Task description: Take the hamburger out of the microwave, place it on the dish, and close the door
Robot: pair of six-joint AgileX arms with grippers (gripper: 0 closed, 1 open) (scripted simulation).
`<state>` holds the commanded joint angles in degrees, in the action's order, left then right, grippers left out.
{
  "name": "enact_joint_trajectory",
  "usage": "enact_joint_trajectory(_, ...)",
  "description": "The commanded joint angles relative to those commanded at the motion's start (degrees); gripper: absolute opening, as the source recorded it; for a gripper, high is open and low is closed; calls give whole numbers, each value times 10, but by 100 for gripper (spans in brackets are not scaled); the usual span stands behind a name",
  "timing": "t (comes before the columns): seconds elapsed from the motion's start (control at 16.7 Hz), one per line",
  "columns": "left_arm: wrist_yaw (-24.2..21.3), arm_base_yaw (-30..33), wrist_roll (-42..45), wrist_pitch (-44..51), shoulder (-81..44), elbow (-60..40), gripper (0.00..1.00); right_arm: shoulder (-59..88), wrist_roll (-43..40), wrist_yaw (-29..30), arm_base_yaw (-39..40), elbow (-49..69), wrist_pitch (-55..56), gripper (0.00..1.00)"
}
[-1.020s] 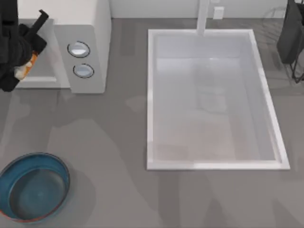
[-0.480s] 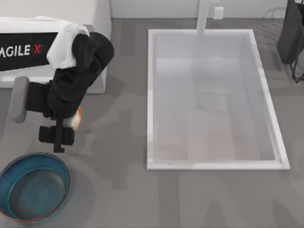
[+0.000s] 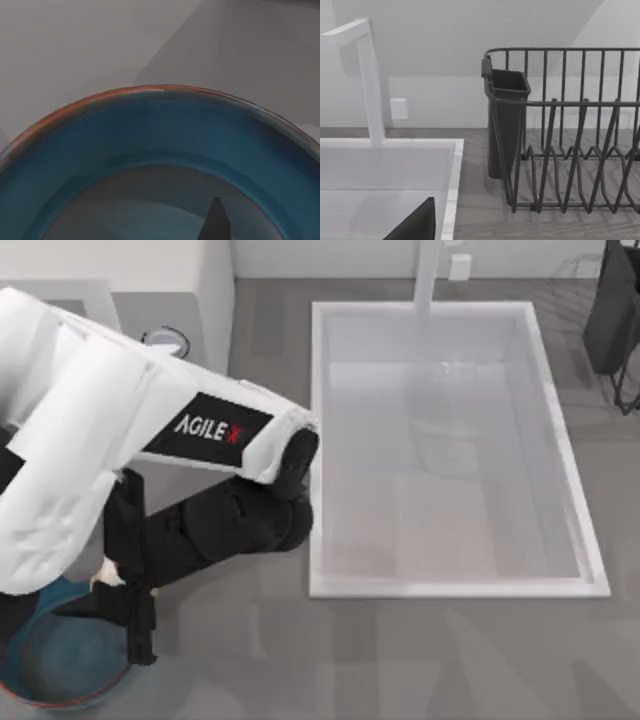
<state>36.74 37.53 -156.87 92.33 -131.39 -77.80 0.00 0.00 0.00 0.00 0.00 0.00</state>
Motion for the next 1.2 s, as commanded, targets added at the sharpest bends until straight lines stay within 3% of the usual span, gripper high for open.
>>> enact_joint_trajectory(0.24,22,20,-59,57,-32,9,0,0,0,0,0,0,0,100)
enact_joint_trajectory(0.6,25,15,-57,54,-29,5,0,0,0,0,0,0,0,100)
enact_joint_trajectory(1.02,34,-73,-12,22,-35,26,0,0,0,0,0,0,0,100)
enact_joint_trajectory(1.2,49,-80,-7,-10,-28,47,0,0,0,0,0,0,0,100)
